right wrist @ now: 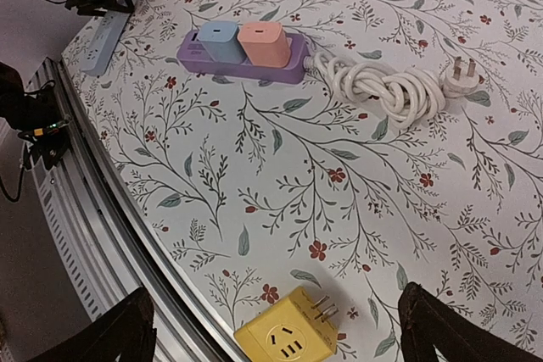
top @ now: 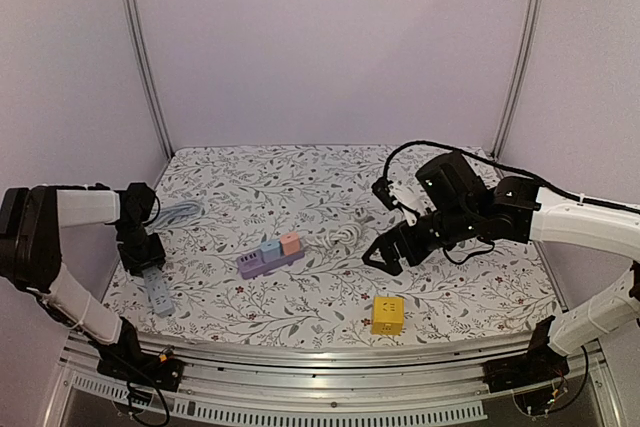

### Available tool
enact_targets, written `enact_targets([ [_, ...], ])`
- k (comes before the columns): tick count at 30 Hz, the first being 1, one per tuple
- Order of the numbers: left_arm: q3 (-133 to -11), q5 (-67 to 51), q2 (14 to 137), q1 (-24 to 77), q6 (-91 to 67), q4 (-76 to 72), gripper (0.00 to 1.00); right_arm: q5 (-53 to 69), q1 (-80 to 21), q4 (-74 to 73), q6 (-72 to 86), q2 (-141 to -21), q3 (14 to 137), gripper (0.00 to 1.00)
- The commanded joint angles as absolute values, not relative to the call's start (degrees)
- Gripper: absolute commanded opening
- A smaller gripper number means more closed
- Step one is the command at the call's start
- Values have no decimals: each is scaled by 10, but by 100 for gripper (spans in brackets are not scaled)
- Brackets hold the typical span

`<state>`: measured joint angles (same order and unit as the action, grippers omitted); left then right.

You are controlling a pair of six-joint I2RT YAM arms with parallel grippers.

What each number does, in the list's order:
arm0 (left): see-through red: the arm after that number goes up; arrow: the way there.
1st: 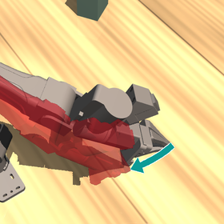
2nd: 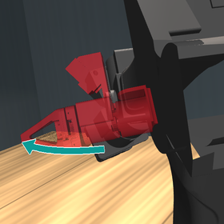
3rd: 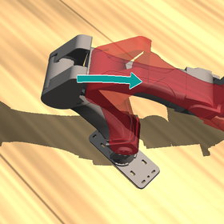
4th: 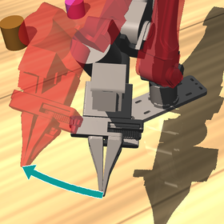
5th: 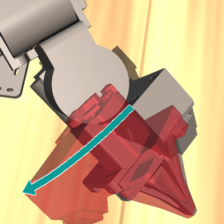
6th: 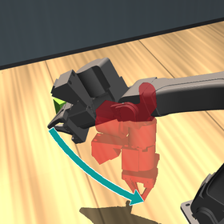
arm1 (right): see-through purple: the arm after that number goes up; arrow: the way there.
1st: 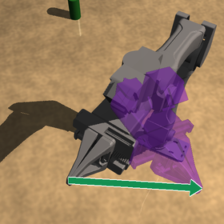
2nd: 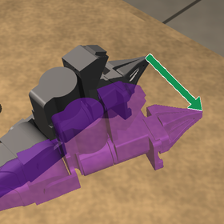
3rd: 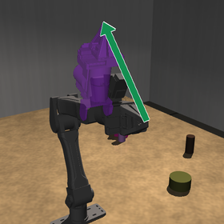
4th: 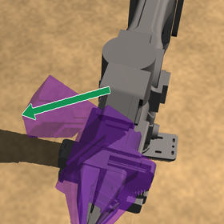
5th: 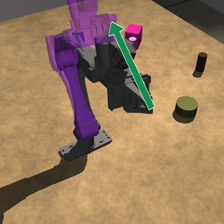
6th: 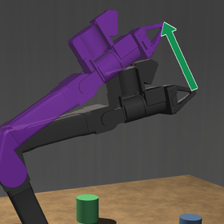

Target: Insert the plug

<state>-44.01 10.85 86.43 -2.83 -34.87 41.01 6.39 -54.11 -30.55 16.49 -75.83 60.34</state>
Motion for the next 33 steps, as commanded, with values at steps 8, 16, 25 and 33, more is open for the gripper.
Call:
enact_targets([
  [8, -411, 104, 836, 99, -419, 370, 0, 69, -549, -312, 174, -769, 606, 99],
  [16, -462, 115, 894, 209, -457, 362, 0, 55, -560, -316, 206, -746, 582, 99],
  [25, -563, 122, 996, 307, -465, 367, 0, 26, -569, -334, 253, -698, 548, 99],
  [33, -667, 105, 1091, 373, -466, 379, 0, 7, -572, -355, 289, -656, 527, 99],
])
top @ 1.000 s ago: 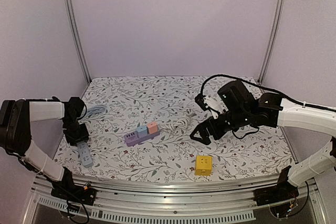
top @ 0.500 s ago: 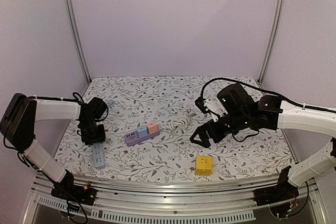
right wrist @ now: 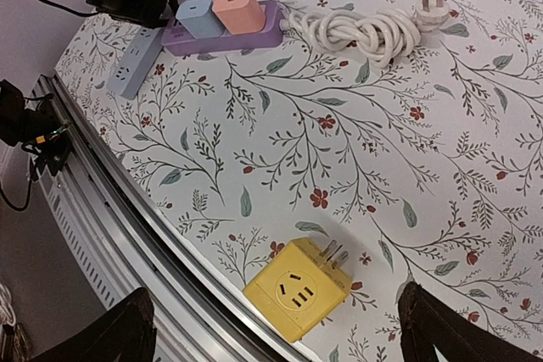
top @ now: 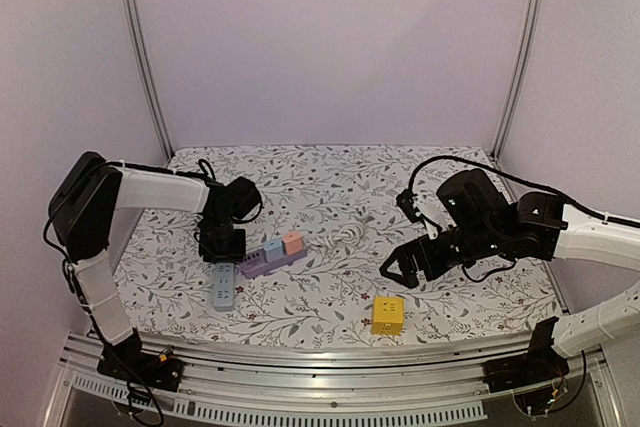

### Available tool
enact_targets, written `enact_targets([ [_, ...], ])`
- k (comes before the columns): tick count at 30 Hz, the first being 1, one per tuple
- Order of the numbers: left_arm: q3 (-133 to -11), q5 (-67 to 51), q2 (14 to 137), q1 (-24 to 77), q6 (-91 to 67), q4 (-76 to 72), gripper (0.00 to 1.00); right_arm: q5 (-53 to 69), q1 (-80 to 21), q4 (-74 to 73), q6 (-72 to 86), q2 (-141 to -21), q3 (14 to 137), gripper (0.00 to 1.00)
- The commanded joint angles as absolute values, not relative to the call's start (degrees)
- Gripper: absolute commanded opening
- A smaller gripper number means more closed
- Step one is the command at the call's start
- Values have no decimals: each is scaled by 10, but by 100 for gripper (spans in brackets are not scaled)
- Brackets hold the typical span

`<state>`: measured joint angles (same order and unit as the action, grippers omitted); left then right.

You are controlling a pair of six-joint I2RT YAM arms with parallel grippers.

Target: Insert the plug

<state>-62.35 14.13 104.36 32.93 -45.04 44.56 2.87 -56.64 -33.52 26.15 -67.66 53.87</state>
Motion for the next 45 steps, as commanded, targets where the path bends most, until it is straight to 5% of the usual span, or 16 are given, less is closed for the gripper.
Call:
enact_targets([
  [1, -682, 100, 1102, 382, -466, 381, 0, 5, -572, -356, 291, -652, 525, 99],
  [22, -906, 13, 1248, 493, -425, 372, 0, 3, -572, -394, 304, -647, 542, 99],
  [42, -833, 165, 1190, 456, -386, 466, 0, -17, -596, -378, 341, -706, 543, 99],
  [45, -810, 136, 1180, 448, -376, 440, 9, -25, -604, -378, 347, -727, 546, 99],
])
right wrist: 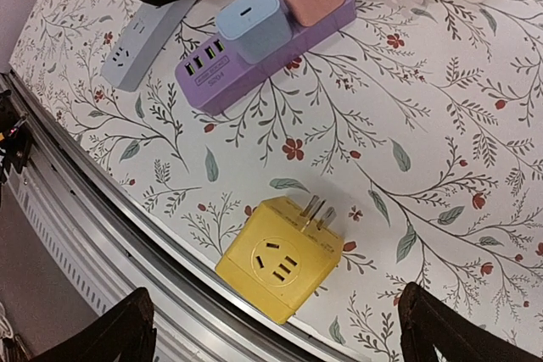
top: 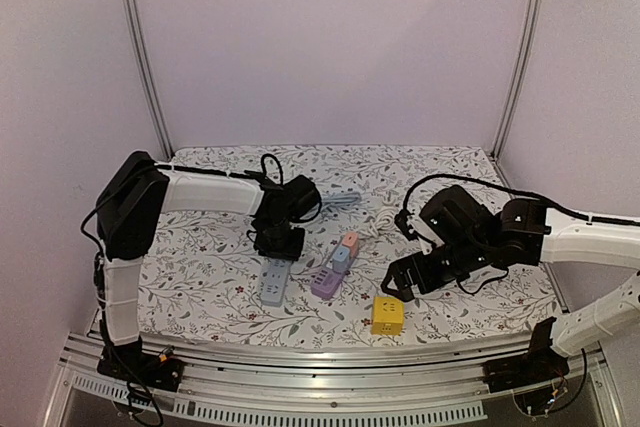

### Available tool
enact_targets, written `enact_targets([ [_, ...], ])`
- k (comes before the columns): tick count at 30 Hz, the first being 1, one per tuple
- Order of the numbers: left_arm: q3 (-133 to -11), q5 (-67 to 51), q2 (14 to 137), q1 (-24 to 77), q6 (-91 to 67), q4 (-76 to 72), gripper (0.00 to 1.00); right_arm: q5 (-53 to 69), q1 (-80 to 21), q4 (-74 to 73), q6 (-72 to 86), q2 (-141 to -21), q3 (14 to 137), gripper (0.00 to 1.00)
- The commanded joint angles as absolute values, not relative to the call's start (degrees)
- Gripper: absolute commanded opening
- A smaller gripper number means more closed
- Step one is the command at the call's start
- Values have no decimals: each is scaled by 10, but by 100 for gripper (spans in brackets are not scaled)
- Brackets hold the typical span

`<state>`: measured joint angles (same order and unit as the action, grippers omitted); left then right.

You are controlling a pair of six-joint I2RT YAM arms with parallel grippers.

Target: Insert the plug

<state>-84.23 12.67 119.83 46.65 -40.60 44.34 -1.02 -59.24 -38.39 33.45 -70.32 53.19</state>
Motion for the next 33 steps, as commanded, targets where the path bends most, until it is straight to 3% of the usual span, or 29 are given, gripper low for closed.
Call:
enact_targets([
  [1, -803, 131, 1176, 447, -374, 434, 13, -27, -605, -378, 351, -737, 547, 99],
  [7, -763, 119, 1138, 446, -364, 400, 62, -35, -613, -386, 379, -771, 557, 99],
  [12, -751, 127, 1101, 441, -362, 396, 88, -35, -614, -396, 416, -788, 559, 99],
  [17, -741, 138, 1058, 436, -356, 392, 99, -35, -625, -406, 449, -799, 559, 99],
  [33, -609, 255, 805, 416, -332, 386, 100, -64, -642, -418, 550, -814, 555, 99],
])
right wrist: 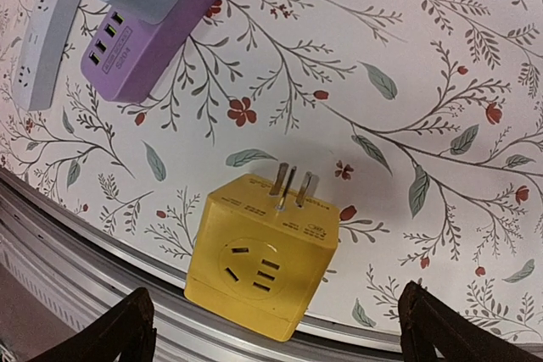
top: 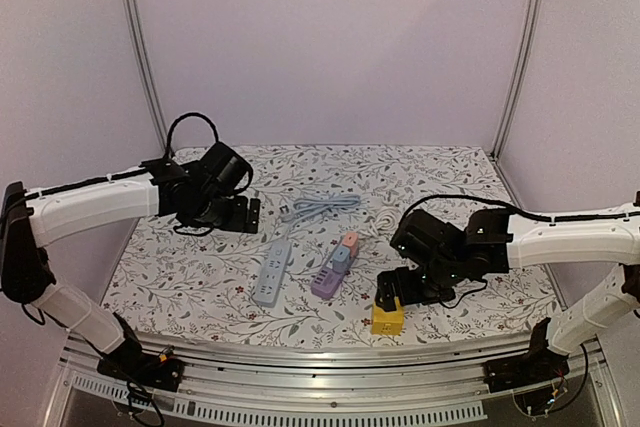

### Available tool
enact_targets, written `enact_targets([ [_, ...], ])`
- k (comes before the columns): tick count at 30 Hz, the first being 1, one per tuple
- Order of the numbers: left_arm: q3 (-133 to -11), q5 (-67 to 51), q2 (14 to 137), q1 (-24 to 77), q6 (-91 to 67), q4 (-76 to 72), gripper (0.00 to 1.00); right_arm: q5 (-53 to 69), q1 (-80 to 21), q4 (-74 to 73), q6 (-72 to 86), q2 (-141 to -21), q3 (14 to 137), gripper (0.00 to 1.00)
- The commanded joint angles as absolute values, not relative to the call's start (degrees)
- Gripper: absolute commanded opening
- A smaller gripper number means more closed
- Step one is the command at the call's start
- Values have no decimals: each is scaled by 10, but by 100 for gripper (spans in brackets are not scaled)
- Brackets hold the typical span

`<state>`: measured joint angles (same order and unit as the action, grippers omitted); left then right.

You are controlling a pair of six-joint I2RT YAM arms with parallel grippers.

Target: Insert the plug

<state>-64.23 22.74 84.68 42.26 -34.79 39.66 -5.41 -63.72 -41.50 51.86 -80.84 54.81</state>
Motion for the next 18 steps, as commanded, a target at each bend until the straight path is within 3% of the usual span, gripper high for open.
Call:
enact_targets([
  [1, -598, 258, 794, 416, -331, 384, 99, -60, -643, -418, 553, -816, 554, 99],
  [18, -582, 254, 749, 411, -312, 388, 99, -26, -645, -429, 623, -880, 570, 99],
])
